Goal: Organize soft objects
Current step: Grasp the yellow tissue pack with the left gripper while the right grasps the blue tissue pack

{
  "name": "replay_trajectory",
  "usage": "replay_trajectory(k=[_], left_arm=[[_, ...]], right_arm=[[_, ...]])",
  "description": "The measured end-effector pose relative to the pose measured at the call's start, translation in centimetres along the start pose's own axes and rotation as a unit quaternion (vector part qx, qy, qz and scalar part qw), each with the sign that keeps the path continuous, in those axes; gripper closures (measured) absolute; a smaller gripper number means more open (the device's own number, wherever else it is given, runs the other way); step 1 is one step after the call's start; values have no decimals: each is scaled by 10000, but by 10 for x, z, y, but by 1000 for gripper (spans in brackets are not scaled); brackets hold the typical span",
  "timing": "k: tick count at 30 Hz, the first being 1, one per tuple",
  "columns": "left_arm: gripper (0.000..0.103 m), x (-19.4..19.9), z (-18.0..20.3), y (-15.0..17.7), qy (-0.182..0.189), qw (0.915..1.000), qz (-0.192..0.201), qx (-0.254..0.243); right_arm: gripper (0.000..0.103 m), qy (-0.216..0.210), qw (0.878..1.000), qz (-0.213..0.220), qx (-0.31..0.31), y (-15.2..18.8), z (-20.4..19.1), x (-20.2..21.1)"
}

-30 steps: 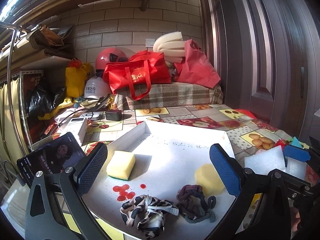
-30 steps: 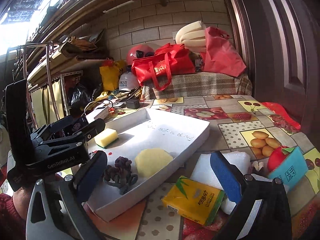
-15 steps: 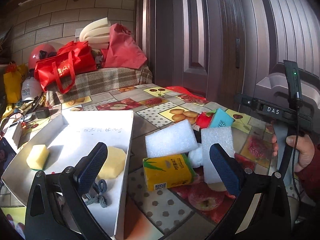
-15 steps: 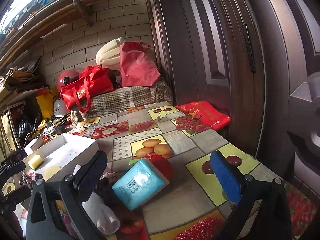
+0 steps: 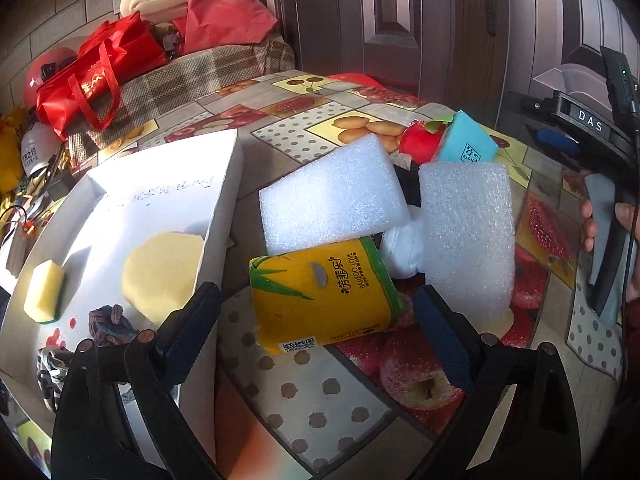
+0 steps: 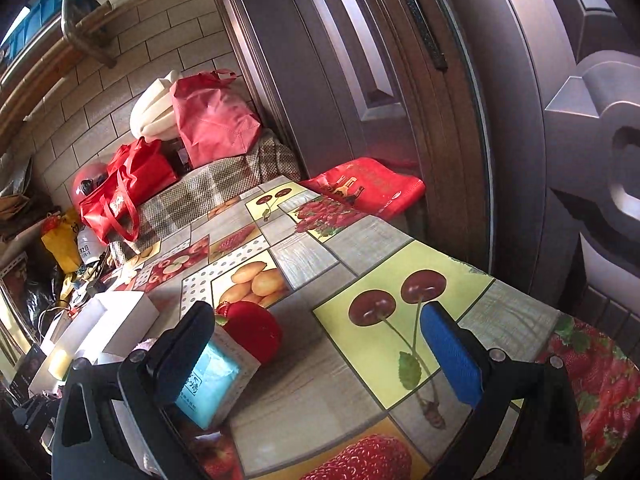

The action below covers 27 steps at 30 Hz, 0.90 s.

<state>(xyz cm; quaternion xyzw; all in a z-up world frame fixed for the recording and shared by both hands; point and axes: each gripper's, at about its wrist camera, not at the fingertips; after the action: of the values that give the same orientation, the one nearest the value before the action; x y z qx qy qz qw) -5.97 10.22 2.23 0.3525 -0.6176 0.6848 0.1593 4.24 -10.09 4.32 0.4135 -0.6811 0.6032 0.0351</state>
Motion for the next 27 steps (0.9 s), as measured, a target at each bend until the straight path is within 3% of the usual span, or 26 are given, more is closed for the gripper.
replay_trajectory(k=[5, 7, 9, 12, 16, 22, 23, 24, 27], left_arm=[[5, -16, 10, -6, -105, 9995, -274, -112], [10, -22, 12, -6, -115, 9990, -399, -152], [27, -25, 12, -6, -20, 9987, -485, -153], [28, -23, 11, -6, 70, 9989, -452, -131], [29, -22, 16, -6, 83, 9987, -430, -268], [29, -18, 18, -7, 112, 9988, -331, -329], [29, -17, 18, -7, 120, 9990, -291, -312], [29, -15, 17, -7, 127, 9992, -239, -292], [30, -6, 15, -7, 164, 9996, 3, -244]], right_arm=[[0, -111, 9999, -31, -58, 0, 2, -1], [0, -169, 9998, -26, -74, -1, 2, -1], [0, -232, 9997, -62, -38, -1, 0, -3], [0, -366, 9991, -151, 179, -1, -10, -5], [0, -748, 9941, -631, 470, 8, -31, -12], [0, -671, 9862, -1259, 840, 18, -61, -37], [8, -724, 9845, -1365, 833, 20, -63, -41], [37, -799, 9827, -1468, 797, 22, -63, -44], [49, -984, 9814, -1495, 688, 24, -60, -40]])
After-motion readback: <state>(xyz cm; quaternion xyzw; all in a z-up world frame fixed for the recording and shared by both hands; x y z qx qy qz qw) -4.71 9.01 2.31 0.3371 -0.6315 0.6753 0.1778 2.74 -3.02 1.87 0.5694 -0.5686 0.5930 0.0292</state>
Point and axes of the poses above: each gripper's, at about its wrist camera, not at the fingertips, and x roughly against the way its jaws point, z to its right, y to its underside, and after that the axes turned 5 degrees about y, right-handed
